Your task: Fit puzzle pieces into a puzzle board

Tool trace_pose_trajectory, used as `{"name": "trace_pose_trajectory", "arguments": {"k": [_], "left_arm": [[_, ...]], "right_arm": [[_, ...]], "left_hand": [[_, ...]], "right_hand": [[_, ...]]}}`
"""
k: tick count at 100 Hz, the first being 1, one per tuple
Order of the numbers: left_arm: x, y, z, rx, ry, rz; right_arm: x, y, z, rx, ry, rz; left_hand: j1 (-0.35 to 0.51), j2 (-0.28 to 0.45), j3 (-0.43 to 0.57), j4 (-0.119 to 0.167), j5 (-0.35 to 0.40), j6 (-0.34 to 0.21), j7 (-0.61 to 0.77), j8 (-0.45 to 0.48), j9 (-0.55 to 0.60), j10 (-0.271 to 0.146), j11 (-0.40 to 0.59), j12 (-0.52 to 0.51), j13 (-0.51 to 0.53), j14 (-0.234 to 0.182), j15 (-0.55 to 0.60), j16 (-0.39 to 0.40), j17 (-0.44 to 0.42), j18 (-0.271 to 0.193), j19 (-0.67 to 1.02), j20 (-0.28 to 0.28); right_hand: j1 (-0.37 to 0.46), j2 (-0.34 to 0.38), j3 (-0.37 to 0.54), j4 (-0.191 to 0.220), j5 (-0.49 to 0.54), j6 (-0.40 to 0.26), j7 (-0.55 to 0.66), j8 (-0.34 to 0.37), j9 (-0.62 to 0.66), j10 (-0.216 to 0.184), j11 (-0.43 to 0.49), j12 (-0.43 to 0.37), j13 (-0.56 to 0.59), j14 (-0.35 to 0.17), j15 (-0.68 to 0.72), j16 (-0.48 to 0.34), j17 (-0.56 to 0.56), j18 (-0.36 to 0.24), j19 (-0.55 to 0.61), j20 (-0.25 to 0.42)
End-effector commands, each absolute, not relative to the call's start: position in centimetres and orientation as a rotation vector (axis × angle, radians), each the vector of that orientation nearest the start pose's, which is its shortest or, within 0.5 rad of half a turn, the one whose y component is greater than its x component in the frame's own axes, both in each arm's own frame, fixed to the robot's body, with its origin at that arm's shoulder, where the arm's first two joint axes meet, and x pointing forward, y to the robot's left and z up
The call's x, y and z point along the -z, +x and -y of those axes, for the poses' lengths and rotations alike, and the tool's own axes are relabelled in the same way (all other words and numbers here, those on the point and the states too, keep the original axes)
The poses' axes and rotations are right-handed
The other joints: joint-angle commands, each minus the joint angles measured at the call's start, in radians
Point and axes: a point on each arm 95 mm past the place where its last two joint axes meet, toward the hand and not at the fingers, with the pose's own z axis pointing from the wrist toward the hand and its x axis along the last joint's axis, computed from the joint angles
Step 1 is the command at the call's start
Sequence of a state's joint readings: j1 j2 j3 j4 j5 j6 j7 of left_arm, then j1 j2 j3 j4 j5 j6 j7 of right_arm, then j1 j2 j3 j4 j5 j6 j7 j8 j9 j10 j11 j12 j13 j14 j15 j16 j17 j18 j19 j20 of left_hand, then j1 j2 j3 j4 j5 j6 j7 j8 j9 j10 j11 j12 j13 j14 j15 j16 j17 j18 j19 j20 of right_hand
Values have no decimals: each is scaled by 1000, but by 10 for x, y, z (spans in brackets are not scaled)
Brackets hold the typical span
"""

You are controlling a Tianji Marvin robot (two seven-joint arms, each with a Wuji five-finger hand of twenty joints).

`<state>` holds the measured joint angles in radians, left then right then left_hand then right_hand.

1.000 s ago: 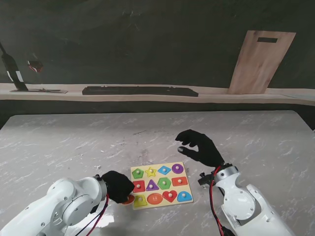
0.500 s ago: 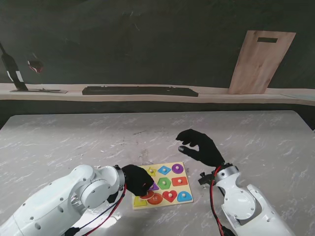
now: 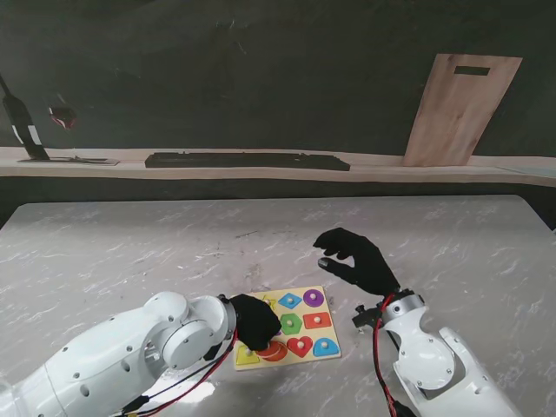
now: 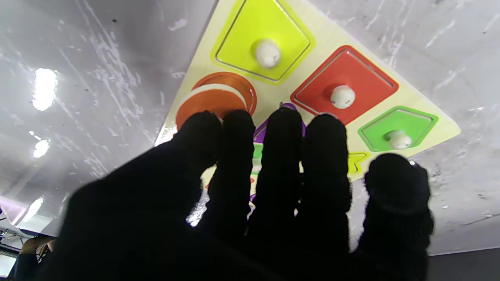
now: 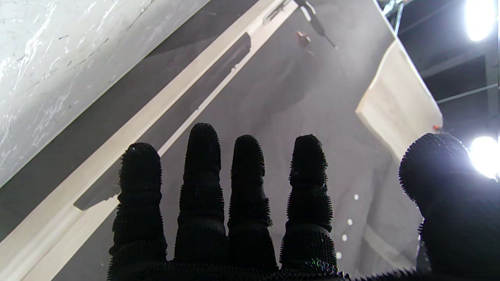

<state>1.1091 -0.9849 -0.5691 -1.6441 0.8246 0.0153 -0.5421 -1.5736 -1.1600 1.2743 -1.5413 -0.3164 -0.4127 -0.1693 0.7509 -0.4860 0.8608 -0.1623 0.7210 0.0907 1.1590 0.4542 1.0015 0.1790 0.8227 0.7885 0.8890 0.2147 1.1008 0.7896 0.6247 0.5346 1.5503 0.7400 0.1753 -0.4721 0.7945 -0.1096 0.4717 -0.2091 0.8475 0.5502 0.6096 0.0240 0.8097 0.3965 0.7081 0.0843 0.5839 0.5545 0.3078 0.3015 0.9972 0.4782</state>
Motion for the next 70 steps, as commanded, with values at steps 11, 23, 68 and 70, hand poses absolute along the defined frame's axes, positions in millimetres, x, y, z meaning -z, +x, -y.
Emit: {"name": "trace_pose_trajectory", "arguments": {"k": [11,23,68,70], "left_arm": [[329,385,140,1184,-963,-2415],[335,387,142,1174,-997,-2411],[347,395,146,1156,-1015,-2408],[347,395,146,1156,-1016,-2408]], "right_arm": [[302,397,-1,2686,-1745,1045],[302,397,-1,2689,-1746,1045],[303,398,0,2694,-1751,1046],[303,398,0,2695,-1751,1046]], "left_hand": [[-1,-9,56,62,33,-50,8,22,25,29,29,6,42,25,39,0,26,-133,65,15],[4,-6,51,61,30,-44,7,24,23,35,29,5,41,28,39,-3,26,-135,68,11],[12,-4,37,56,31,-37,2,24,26,42,36,-2,54,28,47,-13,40,-135,83,4],[11,-3,36,55,32,-37,2,24,26,42,37,-2,54,28,47,-13,40,-135,83,3]], "right_hand": [[-17,13,1,29,2,-20,-3,0,25,-5,3,10,14,2,16,8,5,-7,19,9],[-18,13,1,29,2,-20,-2,1,25,-5,2,10,14,-1,15,8,5,-7,20,9],[-19,13,1,29,4,-18,-3,0,26,-5,3,10,14,0,16,9,5,-8,20,9],[-18,13,1,29,2,-19,-3,0,26,-4,3,10,14,1,16,8,5,-8,20,9]]}}
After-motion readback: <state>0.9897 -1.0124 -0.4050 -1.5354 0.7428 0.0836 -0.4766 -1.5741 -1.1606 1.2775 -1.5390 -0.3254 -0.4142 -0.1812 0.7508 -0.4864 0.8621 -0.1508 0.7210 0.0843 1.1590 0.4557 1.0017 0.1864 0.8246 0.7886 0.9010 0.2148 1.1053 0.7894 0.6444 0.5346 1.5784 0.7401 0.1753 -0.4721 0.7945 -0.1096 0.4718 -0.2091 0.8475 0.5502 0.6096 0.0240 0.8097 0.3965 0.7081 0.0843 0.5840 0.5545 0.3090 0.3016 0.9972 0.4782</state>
